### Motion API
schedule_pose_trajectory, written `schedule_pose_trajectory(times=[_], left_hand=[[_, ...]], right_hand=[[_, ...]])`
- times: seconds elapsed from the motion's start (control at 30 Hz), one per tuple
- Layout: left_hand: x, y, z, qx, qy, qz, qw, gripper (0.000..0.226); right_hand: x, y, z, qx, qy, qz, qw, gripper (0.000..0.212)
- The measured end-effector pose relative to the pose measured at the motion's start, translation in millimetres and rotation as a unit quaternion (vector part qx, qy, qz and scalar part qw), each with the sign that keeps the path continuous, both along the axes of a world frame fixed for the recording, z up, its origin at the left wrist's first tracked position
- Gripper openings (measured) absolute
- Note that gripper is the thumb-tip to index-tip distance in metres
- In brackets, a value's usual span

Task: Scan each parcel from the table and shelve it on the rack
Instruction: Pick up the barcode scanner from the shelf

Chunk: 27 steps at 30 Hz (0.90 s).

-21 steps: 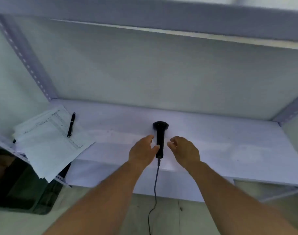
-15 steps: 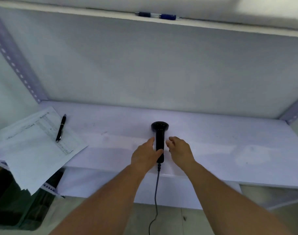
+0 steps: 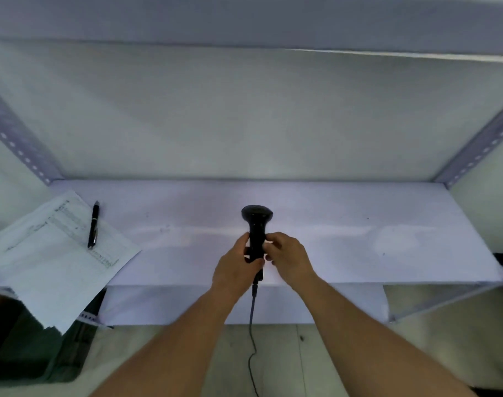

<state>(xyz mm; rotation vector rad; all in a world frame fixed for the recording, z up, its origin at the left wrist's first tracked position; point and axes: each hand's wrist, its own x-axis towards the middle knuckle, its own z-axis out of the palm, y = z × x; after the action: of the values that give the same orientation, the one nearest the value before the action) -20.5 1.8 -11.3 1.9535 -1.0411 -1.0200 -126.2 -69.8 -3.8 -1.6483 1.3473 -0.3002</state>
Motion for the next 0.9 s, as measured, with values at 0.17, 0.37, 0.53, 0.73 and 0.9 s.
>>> schedule_pose_trajectory(times=[0.17, 0.37, 0.53, 0.73, 0.9], left_hand=[[-13.7, 35.7, 49.7, -0.018, 0.002, 0.0, 1.0, 0.061], [-32.8, 80.3, 90.4, -0.042, -0.008, -0.026, 0.999, 0.065], [-50.2, 112.1, 115.8, -0.056, 0.015, -0.064, 0.996, 0.067], [-77.4, 126.9, 141.1, -0.105, 0.003, -0.14, 0.985, 0.068], [-108.2, 123.7, 159.7, -0.184, 0.001, -0.209, 0.96, 0.055]], right_hand=[[-15.7, 32.5, 45.1, 0.027, -0.032, -0.033, 0.999, 0.04], [-43.3, 72.4, 98.0, 0.045, -0.107, -0.079, 0.99, 0.076], [-64.3, 96.3, 135.3, 0.026, -0.145, -0.086, 0.985, 0.097], [-85.9, 120.1, 174.3, -0.007, -0.255, -0.134, 0.957, 0.098], [-111.0, 130.5, 196.7, -0.106, -0.309, -0.22, 0.919, 0.078]])
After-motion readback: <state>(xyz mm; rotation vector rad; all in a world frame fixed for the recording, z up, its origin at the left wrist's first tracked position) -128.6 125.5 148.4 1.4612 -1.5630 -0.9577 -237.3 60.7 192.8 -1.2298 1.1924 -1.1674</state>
